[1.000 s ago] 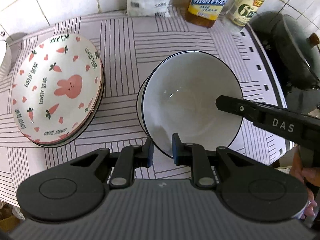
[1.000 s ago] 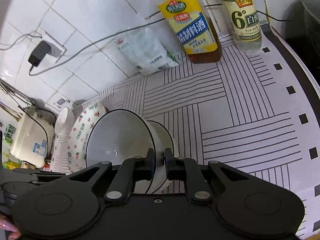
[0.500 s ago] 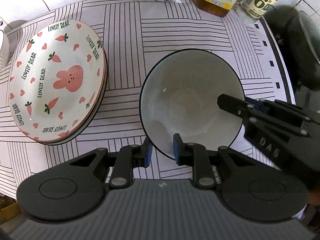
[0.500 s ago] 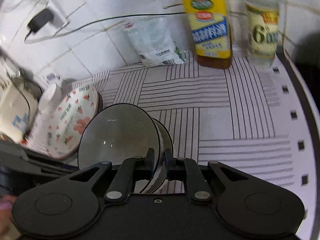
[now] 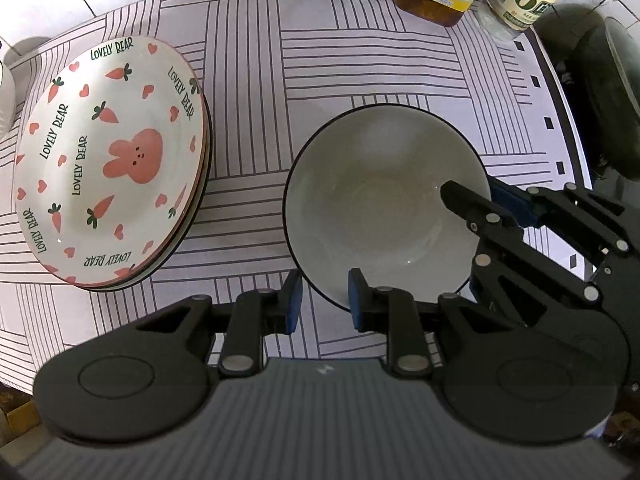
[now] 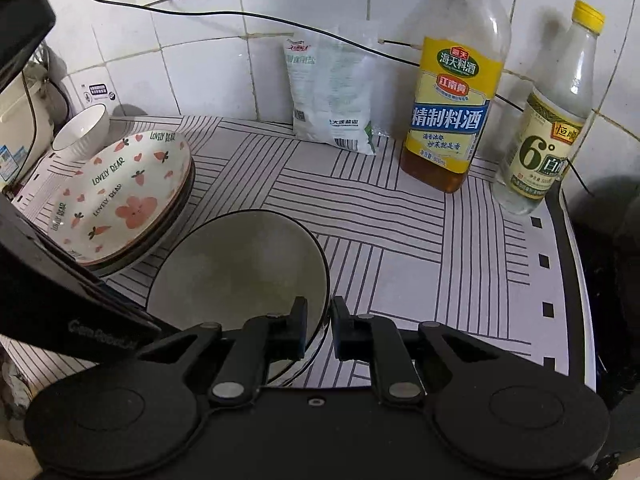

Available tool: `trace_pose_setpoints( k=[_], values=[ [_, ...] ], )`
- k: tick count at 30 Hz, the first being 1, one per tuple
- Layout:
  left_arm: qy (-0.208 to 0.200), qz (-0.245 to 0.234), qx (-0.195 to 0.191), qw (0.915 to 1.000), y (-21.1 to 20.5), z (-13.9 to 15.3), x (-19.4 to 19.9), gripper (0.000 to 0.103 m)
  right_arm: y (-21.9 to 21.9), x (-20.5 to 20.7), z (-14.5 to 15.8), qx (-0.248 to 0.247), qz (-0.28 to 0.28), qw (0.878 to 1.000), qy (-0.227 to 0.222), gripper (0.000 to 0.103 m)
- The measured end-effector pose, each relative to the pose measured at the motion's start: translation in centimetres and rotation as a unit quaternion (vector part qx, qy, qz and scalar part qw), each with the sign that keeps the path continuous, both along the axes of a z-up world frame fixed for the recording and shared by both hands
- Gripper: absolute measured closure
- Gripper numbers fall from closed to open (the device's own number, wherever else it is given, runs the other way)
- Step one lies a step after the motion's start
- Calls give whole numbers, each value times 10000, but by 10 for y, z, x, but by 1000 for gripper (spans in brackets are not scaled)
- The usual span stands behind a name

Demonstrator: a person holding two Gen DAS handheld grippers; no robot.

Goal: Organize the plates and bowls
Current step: 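Lower the bowl into the other white bowl and open both tools, then move both tools to the white bowl beside the rice cooker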

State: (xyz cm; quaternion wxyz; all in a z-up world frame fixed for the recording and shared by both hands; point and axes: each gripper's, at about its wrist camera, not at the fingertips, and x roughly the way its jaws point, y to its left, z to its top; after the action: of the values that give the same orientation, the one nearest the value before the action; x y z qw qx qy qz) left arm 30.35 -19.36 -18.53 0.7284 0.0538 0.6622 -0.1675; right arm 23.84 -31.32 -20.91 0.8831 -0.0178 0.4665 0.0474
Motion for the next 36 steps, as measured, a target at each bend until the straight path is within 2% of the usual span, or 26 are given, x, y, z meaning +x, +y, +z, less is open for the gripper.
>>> trace_pose_setpoints(
  k=[8, 19, 24, 29, 32, 36],
  values=[
    [-228, -284, -77, 9993, 5, 27, -12, 62, 1, -19, 20, 205, -258, 9992, -209, 79],
    [-744, -905, -288, 9927, 45, 81, -46, 54, 25, -72, 63, 333, -455, 9970, -536, 49],
    [-1013, -1130, -385, 9877, 75, 108, -59, 47, 50, -91, 77, 345, -461, 9961, -669, 30],
    [-1182, -1156, -518, 9849, 115, 125, -65, 40, 78, -102, 87, 198, -433, 9962, -735, 26],
    [-1296, -1125, -569, 9835, 139, 131, -66, 37, 96, -105, 92, 101, -409, 9960, -788, 13],
    [-1431, -1055, -596, 9823, 177, 136, -64, 31, 125, -107, 99, 104, -305, 9955, -891, 13]
  ],
)
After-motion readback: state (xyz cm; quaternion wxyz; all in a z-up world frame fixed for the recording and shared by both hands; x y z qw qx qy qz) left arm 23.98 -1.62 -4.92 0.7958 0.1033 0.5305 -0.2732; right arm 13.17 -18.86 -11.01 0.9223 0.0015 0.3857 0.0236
